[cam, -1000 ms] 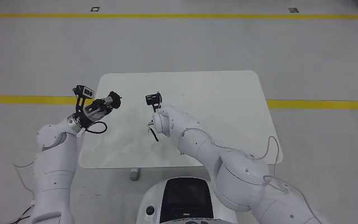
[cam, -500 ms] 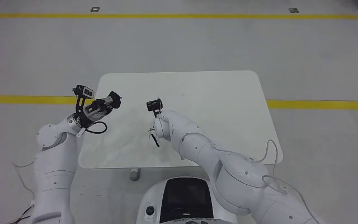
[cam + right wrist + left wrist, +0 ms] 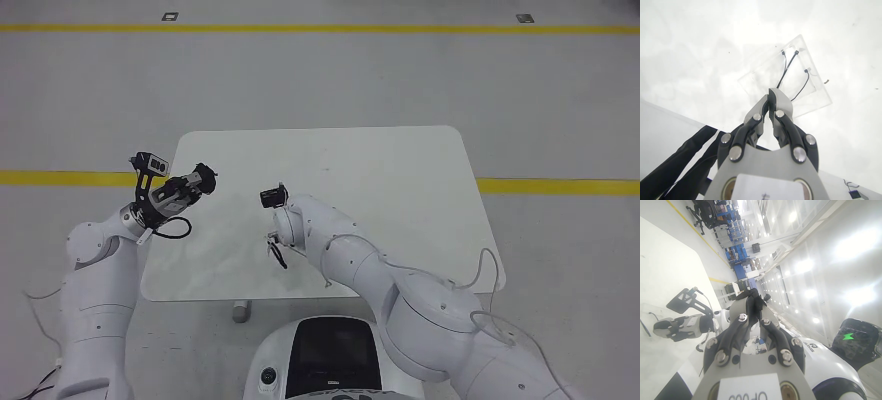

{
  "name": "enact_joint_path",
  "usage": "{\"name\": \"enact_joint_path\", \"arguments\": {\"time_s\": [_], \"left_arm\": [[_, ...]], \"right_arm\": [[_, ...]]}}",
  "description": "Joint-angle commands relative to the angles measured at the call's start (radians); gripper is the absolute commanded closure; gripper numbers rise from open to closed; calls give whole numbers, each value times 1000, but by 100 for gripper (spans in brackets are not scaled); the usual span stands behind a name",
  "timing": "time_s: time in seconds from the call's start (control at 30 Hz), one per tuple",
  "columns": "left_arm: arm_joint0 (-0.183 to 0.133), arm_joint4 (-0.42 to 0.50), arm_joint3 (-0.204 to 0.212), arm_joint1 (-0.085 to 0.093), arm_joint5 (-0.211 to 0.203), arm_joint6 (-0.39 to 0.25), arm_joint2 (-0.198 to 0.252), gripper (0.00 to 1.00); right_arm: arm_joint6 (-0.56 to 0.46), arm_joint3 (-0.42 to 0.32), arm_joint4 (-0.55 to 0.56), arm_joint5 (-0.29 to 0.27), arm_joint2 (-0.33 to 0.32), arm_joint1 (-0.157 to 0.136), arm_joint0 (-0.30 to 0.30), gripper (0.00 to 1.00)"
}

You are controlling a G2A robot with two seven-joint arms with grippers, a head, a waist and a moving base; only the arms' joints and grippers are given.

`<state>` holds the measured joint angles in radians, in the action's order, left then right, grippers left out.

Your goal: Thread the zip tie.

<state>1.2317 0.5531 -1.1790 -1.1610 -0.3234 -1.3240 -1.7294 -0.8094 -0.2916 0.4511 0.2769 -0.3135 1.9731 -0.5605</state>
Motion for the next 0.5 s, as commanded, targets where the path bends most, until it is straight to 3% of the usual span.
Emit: {"name": "enact_joint_path", "arguments": {"time_s": [0.0, 0.1, 0.13, 0.17, 0.2, 0.23, 0.37, 0.47], "left_arm": [[0, 0, 0, 0, 0, 0, 0, 100], [0, 0, 0, 0, 0, 0, 0, 100], [0, 0, 0, 0, 0, 0, 0, 100], [0, 0, 0, 0, 0, 0, 0, 100], [0, 0, 0, 0, 0, 0, 0, 100], [0, 0, 0, 0, 0, 0, 0, 100], [0, 0, 0, 0, 0, 0, 0, 100], [0, 0, 0, 0, 0, 0, 0, 100]], "right_arm": [[-19, 1, 1, -3, -3, 0, -2, 100], [-32, 3, 8, -1, -7, 0, -1, 100], [-9, 7, 11, 26, -11, 0, 3, 100], [21, 7, 14, 52, -15, 0, 4, 96], [54, 4, 23, 63, -17, 1, 2, 79], [70, 8, 21, 63, -21, 1, 0, 76], [100, 16, 35, 63, -29, 2, -7, 74], [105, 19, 42, 63, -34, 2, -17, 83]]}}
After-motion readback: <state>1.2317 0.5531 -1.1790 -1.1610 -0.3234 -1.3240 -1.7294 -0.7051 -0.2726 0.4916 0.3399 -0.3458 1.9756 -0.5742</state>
